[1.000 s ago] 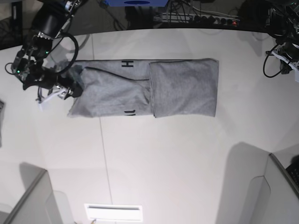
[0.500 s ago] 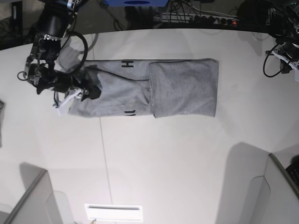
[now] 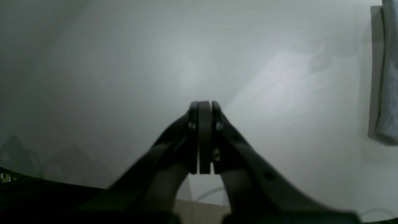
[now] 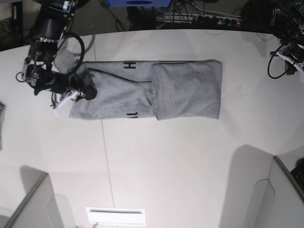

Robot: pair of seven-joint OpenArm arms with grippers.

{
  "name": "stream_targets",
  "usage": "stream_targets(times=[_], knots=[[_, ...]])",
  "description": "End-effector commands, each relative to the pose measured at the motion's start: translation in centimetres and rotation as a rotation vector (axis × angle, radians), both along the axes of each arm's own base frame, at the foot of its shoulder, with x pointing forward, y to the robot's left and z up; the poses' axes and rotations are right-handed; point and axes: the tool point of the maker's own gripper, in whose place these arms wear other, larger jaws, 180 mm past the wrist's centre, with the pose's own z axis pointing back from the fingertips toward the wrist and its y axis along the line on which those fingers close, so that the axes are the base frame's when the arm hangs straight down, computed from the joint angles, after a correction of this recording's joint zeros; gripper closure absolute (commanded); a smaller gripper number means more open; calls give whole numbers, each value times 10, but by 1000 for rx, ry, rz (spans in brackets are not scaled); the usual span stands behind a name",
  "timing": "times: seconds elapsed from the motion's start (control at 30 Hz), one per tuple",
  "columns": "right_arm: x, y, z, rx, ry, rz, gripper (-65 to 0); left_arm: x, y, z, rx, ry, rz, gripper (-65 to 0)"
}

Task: Fold the T-shirt properly
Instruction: 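Grasp the other strip end with the right gripper and tuck it inward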

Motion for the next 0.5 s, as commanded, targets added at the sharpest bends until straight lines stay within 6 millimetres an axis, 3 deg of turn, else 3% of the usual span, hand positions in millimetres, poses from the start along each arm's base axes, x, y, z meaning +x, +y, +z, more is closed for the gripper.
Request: stream_targets(times=[0.0,0.17,0.47], knots=[[-16,-7,-15,-58,79,27,-155,5,3,11,22,-35,-11,0],[-19,-6,-18,-53,90,25,0,4,3,11,22,-33,-11,0],[-10,-13,-15,-74,52,-1,0,4,4,11,24,-31,-10,0]])
